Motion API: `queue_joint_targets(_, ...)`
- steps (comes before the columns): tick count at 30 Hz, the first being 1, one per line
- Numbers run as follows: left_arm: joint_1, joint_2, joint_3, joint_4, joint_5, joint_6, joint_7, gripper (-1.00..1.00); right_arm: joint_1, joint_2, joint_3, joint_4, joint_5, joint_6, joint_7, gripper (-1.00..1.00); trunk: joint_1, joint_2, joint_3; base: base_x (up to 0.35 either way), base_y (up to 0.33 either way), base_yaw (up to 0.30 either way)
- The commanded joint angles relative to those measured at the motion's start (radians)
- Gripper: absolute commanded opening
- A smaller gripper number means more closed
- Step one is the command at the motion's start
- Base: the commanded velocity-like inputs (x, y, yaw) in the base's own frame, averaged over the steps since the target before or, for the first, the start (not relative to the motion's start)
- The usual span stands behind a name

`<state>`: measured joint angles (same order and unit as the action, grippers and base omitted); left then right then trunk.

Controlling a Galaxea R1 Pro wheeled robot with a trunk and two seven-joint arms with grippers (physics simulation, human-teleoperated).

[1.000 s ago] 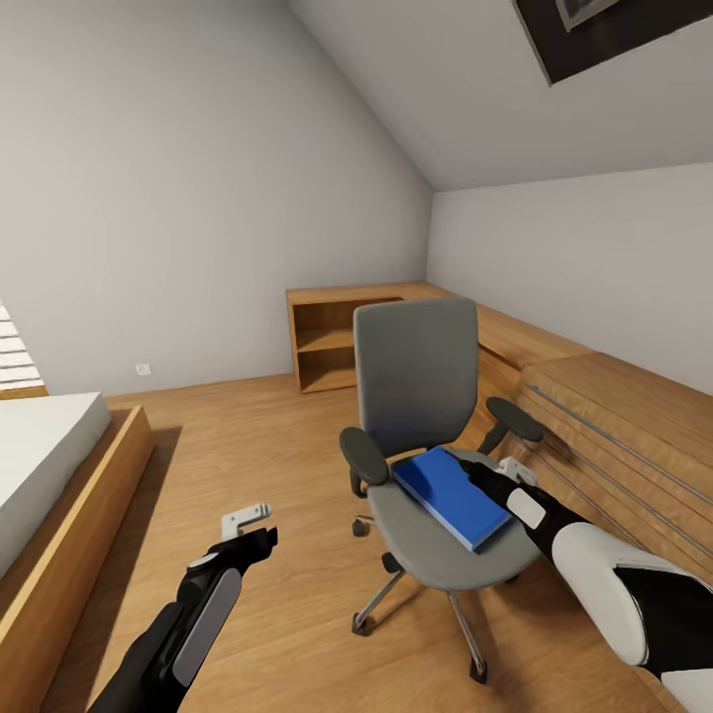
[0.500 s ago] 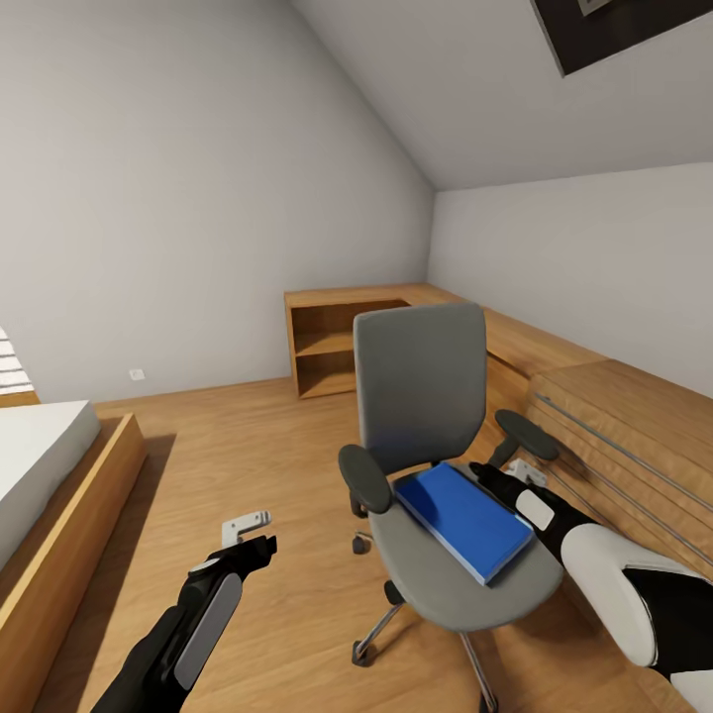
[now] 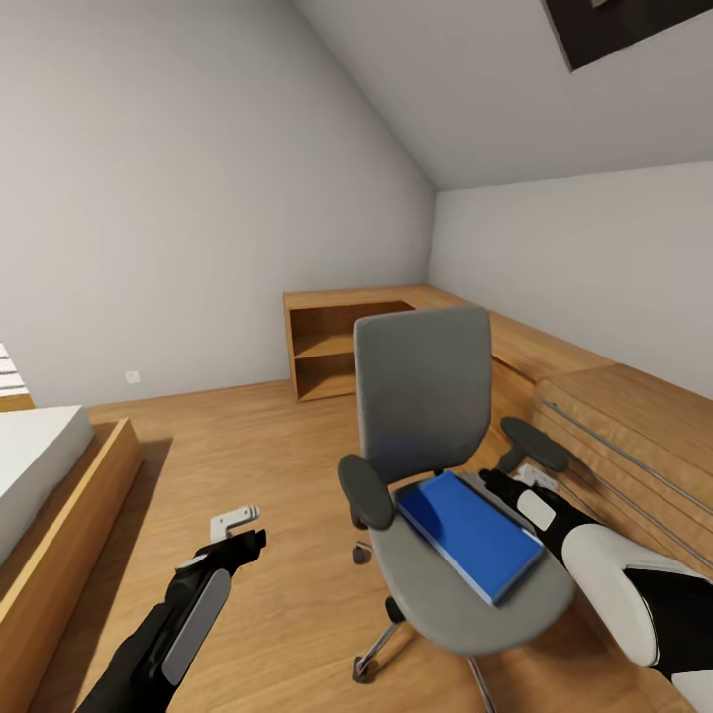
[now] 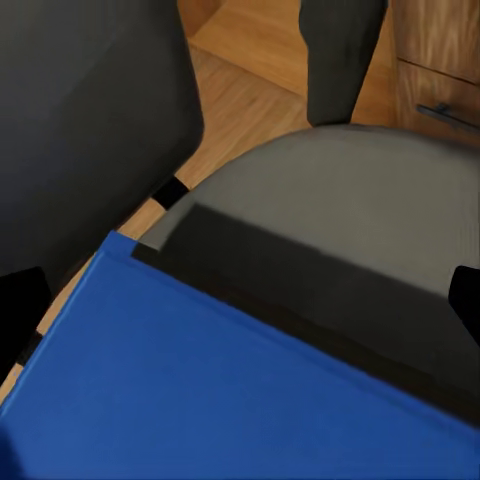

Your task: In the bedroom, organize the workspace by keeping the computer under the desk, ensuring the monitor is on the desk, placing the keyboard on the desk next to the monitor, placing the mouse on the desk next to the keyboard, moving the folder from the swivel chair onto the desk next to the mouse, stacking the notebook on top of the folder with the pen on top of the notebook, and positioning the swivel chair next to the desk.

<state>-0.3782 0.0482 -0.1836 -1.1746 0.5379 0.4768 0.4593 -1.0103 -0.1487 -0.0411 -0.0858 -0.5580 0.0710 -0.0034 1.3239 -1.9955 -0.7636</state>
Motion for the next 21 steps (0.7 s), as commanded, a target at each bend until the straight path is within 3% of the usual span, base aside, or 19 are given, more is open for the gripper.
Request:
queue_joint_targets(1,-0.001,0.006,-0.002,-0.003,0.012,0.001,0.010,1.00,0.000,0.000,-0.004,-0.002,0.001,0.018,-0.014,1.00,0.000,0.000,-0.001,0.177,0.000,0.000)
queue_joint_targets(11,-0.001,0.012,0.002,-0.021,0.018,0.008,0.011,1.00,-0.001,0.000,-0.003,-0.006,0.004,0.064,-0.090,1.00,0.000,0.000,-0.001,0.075,0.000,0.000)
queue_joint_targets(21,-0.001,0.011,0.027,-0.047,0.027,0.011,0.013,1.00,-0.001,0.001,-0.001,-0.011,0.004,0.063,-0.108,1.00,0.000,0.000,-0.001,0.003,0.000,0.000)
